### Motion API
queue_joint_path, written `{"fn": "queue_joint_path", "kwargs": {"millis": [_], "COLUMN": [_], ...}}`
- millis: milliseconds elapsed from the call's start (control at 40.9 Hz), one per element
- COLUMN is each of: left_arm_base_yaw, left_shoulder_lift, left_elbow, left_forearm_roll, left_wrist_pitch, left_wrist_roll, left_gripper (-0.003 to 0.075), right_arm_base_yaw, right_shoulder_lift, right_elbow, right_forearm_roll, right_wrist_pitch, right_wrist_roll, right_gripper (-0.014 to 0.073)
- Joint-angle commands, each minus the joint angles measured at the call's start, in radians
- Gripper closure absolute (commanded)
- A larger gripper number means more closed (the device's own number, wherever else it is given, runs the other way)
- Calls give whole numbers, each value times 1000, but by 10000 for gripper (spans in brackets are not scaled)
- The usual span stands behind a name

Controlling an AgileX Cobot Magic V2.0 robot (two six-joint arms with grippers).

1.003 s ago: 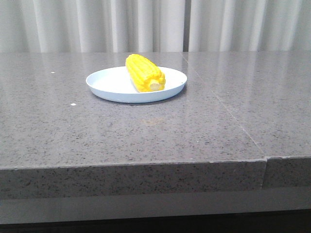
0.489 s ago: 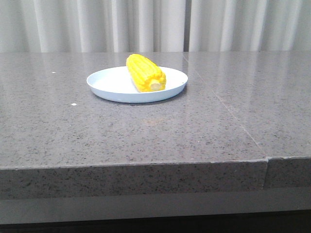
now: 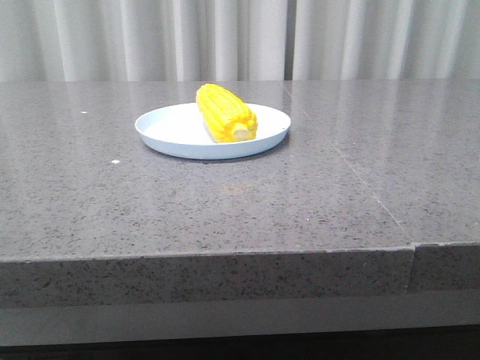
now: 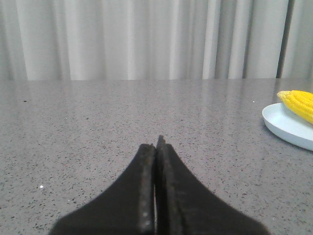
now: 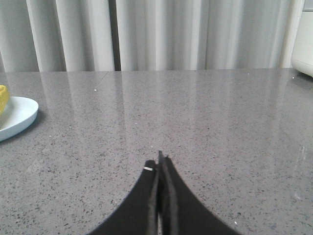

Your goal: Place corn on plate with both arms

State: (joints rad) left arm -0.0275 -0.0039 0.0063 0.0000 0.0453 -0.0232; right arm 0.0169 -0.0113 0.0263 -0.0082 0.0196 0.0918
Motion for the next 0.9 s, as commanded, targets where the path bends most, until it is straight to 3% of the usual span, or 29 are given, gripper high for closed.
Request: {"fn": "queue_joint_path", "kwargs": {"millis": [0, 880], "left_arm_base_yaw": [1, 1], "left_shoulder_lift": [-18, -18], "left_elbow": [1, 1], "left_forearm_roll": [-14, -14], "left_wrist_pitch": [-85, -85], "left_wrist_roll": [-2, -2], "left_gripper": [740, 740], "right_arm_base_yaw": [-2, 17], "right_shoulder_lift": [-12, -12], "right_elbow": [-16, -16], "right_forearm_roll": [-18, -16], "right_wrist_pitch": [-95, -97], "right_wrist_roll": [12, 0], "right_gripper": [713, 713]}}
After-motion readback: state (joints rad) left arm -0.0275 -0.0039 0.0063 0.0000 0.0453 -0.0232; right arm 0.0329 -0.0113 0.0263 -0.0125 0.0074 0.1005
